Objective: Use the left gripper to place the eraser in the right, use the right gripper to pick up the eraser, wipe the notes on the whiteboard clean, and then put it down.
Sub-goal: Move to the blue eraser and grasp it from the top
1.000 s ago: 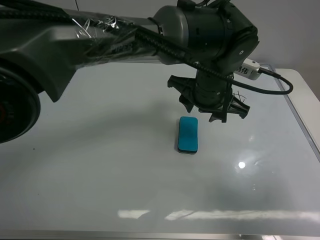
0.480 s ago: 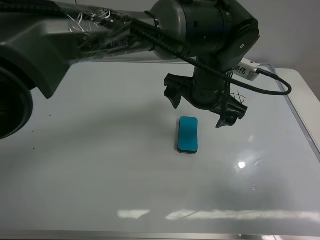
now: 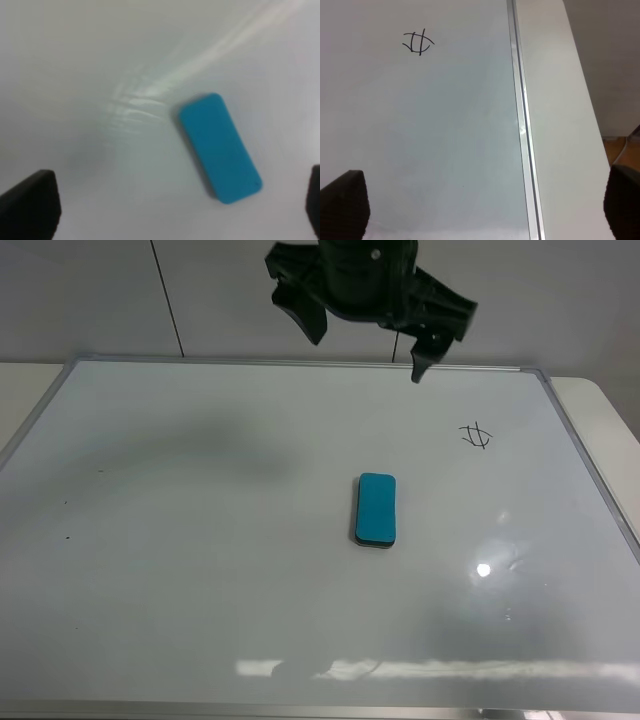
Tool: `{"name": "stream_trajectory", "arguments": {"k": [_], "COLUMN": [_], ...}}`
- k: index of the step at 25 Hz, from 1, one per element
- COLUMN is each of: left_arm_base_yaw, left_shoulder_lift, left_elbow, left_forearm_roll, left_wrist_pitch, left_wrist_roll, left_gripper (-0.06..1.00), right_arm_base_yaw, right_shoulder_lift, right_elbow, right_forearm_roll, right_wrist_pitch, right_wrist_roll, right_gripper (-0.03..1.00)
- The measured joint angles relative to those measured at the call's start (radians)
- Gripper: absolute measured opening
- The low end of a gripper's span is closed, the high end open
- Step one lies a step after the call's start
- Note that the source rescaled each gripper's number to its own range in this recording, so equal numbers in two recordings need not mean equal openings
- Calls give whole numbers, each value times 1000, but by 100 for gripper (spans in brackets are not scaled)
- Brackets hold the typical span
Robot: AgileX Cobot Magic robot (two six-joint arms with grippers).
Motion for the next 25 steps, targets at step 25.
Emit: {"name": "stream_trajectory", "arguments": {"k": [25], "left_arm_base_yaw": [738], "left_shoulder_lift": [-930], "left_elbow": [393], "left_forearm_roll": [-27], "left_wrist_pitch": [5], "left_wrist_roll": [279], "left_gripper": [100], "right_arm_base_yaw": [0], "right_shoulder_lift": [0], "right_elbow": [0], "right_forearm_roll": [0], "right_wrist_pitch": [0], "right_wrist_roll": [0], "right_gripper": [86]}}
